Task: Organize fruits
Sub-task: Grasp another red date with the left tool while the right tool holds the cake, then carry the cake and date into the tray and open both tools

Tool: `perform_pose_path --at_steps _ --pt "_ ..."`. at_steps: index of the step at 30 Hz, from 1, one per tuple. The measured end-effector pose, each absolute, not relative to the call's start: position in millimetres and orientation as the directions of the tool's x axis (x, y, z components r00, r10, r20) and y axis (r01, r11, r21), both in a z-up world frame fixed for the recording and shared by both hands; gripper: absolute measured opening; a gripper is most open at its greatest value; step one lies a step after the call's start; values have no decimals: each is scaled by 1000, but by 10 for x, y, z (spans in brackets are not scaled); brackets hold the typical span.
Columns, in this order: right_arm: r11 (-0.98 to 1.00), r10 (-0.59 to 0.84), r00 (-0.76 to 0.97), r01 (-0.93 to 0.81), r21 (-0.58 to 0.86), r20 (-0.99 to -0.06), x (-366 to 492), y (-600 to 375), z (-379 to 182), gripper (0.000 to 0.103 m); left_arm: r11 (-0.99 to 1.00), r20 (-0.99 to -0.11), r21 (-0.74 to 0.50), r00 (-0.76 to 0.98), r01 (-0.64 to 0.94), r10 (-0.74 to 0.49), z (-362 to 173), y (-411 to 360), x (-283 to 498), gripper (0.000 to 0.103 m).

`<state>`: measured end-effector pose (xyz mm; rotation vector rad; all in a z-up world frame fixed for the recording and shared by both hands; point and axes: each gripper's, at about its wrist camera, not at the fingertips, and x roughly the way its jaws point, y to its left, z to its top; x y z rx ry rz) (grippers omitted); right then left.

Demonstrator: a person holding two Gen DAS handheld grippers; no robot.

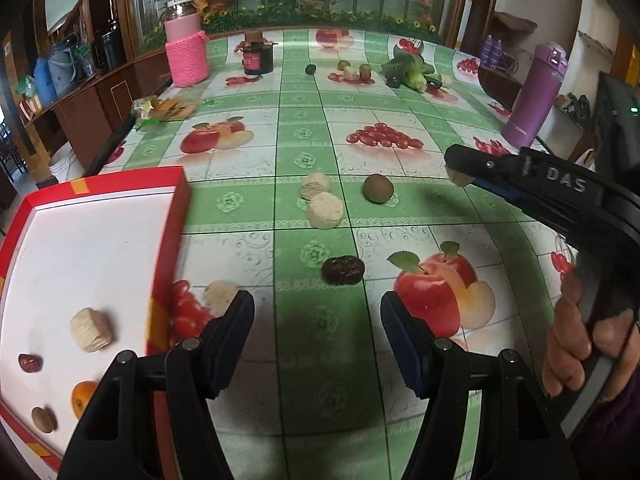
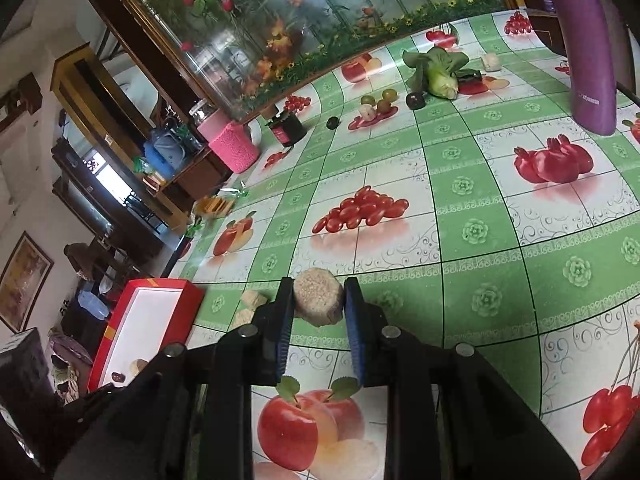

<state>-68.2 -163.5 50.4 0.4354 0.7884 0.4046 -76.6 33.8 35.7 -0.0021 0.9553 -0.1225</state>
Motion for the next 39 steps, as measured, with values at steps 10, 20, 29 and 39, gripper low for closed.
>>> perform_pose_path --at_steps 10,20,29,39 --pt "823 529 628 -216 526 -570 -736 -1590 536 27 995 -832 -46 547 88 -87 196 201 -494 37" --pt "830 528 617 -227 510 -583 -716 -1533 511 27 992 -809 -69 576 106 -118 223 197 -533 25" --pt "850 510 620 -259 459 -596 -727 -1426 508 27 999 -724 -43 687 32 -53 690 565 -866 25" --pt "784 621 504 -385 487 -600 -821 -495 544 27 966 -669 31 712 -258 212 871 1652 -1098 25"
